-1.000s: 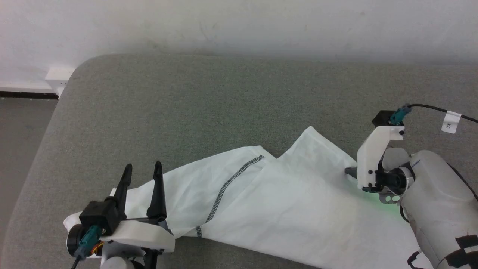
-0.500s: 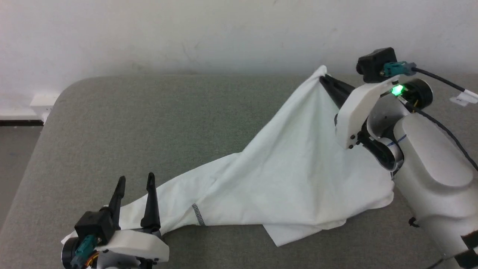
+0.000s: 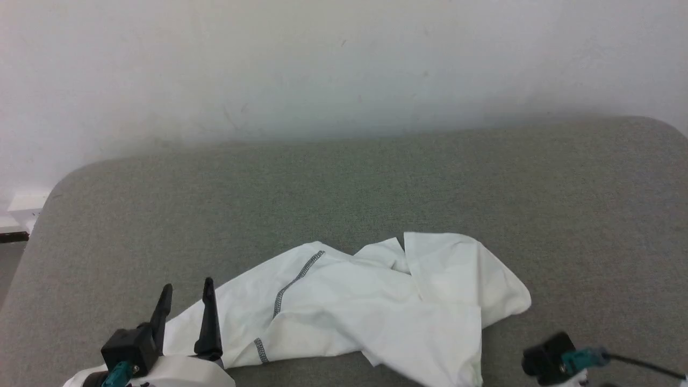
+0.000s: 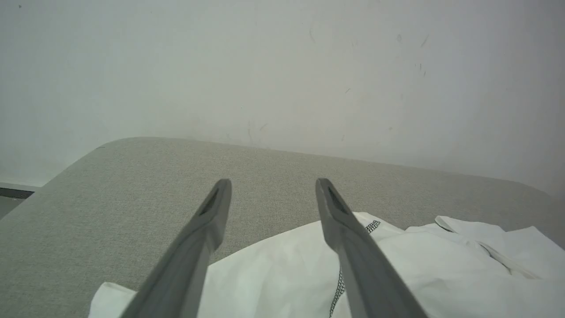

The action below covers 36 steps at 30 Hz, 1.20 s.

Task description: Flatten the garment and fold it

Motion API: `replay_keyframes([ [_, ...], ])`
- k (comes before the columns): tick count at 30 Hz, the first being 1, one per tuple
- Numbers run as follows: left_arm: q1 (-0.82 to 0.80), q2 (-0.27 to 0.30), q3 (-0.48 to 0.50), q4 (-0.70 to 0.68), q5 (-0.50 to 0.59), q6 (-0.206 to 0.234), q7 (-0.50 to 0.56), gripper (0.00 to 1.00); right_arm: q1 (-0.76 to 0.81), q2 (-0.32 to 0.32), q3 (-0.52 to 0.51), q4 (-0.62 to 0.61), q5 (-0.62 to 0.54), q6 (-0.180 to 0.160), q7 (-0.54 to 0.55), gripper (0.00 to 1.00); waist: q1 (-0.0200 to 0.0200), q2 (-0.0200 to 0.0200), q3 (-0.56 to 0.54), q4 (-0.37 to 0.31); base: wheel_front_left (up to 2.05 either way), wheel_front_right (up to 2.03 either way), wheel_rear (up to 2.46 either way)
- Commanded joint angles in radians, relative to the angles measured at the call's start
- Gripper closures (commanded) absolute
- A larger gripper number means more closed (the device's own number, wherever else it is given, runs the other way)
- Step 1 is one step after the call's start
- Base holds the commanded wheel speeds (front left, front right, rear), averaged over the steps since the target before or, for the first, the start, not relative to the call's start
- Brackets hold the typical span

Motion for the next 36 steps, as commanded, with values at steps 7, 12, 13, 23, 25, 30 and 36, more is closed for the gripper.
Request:
replay_keyframes([
  [7,0.021,0.014,0.006,0.007,-0.013,0.011,0.019,0.00,0.273,0.152,-0.188,-0.052,-0.072,-0.001,0.132,1.00,0.0002,-0.0001,-0.015,-0.014,0.00,0.00,0.00],
  [12,0.021,0.015,0.006,0.021,-0.021,0.011,0.022,0.00,0.283,0.206,-0.238,-0.020,-0.125,-0.001,0.027,0.00,0.0002,-0.0001,-0.013,-0.013,0.00,0.00,0.00],
  [13,0.022,0.016,0.007,0.024,-0.024,0.011,0.022,0.00,0.272,0.218,-0.251,-0.024,-0.133,-0.001,-0.025,0.00,0.0002,-0.0001,-0.013,-0.013,0.00,0.00,0.00],
  [23,0.016,0.009,0.012,0.026,-0.033,0.022,0.013,0.00,0.036,0.236,-0.336,0.067,-0.146,-0.001,-0.226,0.00,0.0002,-0.0001,-0.007,-0.022,0.00,0.00,0.00],
  [25,0.010,0.006,0.009,0.024,-0.032,0.023,0.011,0.00,-0.058,0.209,-0.315,0.148,-0.127,-0.001,-0.205,0.00,0.0002,-0.0001,0.003,-0.024,0.00,0.00,0.00],
  [30,-0.028,-0.001,-0.017,0.026,-0.024,0.010,0.011,0.00,-0.271,0.145,-0.154,0.351,-0.056,-0.001,-0.142,0.00,0.0002,-0.0001,0.033,0.008,0.00,0.00,0.00],
  [36,-0.063,-0.015,-0.027,0.040,-0.026,-0.001,-0.001,0.00,-0.404,0.129,0.019,0.498,0.001,-0.001,-0.063,0.00,0.0002,-0.0001,0.062,0.051,0.00,0.00,0.00],
])
